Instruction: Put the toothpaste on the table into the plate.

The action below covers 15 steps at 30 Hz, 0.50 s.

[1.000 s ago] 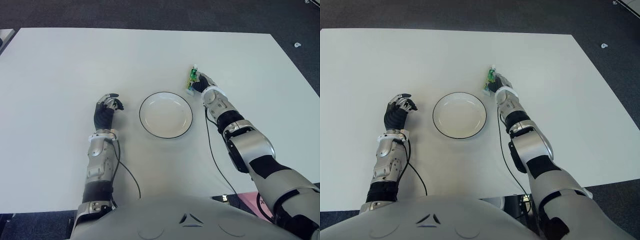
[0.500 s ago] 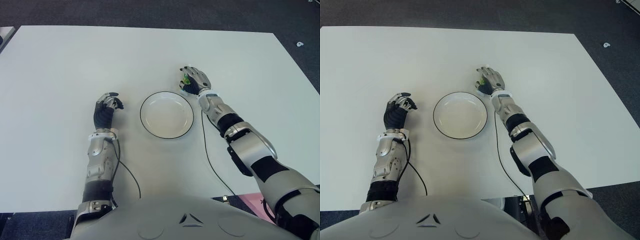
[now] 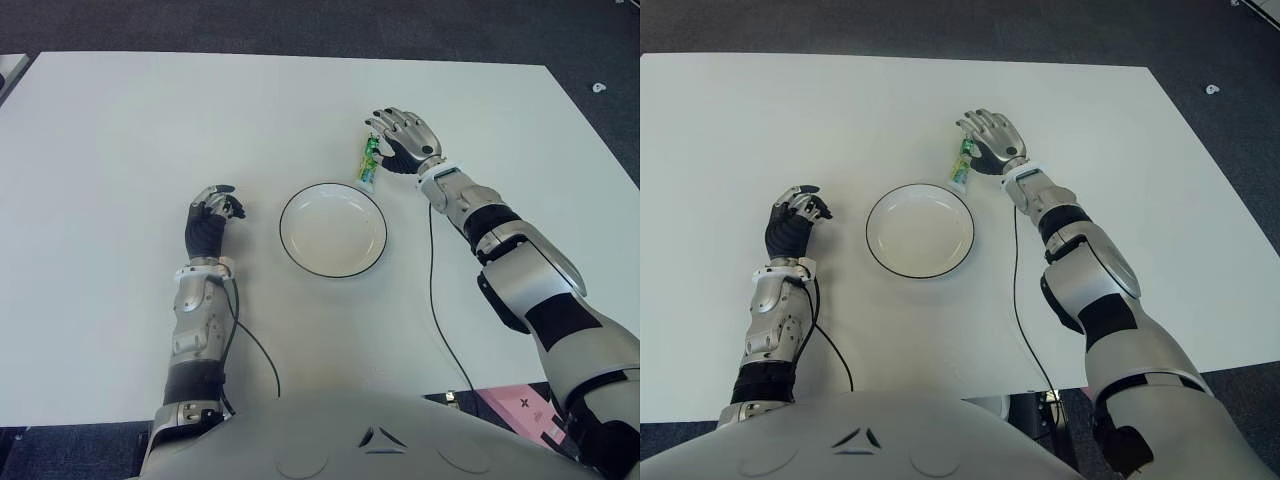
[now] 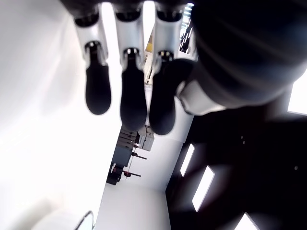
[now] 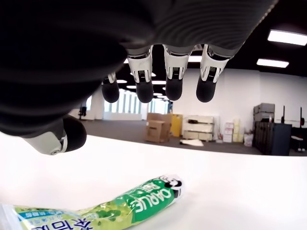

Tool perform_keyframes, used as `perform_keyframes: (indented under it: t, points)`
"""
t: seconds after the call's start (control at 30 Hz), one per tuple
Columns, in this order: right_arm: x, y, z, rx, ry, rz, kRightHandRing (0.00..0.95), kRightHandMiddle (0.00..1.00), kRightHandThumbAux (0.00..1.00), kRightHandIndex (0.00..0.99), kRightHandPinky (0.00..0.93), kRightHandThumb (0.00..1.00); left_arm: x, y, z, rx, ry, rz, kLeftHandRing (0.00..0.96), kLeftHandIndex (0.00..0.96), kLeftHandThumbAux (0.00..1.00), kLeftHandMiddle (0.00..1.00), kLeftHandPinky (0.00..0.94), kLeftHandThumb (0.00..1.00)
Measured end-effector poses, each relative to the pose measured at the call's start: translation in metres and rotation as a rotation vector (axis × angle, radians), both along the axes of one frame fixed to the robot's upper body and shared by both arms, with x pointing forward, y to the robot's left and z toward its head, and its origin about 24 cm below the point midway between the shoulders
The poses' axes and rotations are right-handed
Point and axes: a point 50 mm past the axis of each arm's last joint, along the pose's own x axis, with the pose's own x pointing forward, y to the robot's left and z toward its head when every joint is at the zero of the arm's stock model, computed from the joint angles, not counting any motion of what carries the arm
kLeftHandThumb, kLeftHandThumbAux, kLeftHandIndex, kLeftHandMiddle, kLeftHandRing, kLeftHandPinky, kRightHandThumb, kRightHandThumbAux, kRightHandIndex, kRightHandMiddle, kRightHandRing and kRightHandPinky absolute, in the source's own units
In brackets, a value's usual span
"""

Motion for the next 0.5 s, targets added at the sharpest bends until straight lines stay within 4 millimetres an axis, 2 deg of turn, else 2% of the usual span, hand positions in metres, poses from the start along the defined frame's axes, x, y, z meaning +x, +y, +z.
perform_keyframes:
  t: [0.23, 0.5]
  points:
    - [-0.002, 0.002, -0.003, -0.036, -0.006, 0.024, 0.000, 0.000, 0.378, 0.000, 0.000, 0.685, 0.000, 0.000, 0.000, 0.002, -0.001, -0.002, 0.600, 0.436, 0.716, 0.618, 0.552, 0.717]
    - [-0.012, 0.001, -0.023, -0.170, 0.004, 0.086, 0.000, 0.000, 0.377, 0.000, 0.000, 0.719, 0.000, -0.001, 0.001, 0.004, -0.001, -0.004, 0.600, 0.436, 0.717, 0.613, 0.557, 0.716]
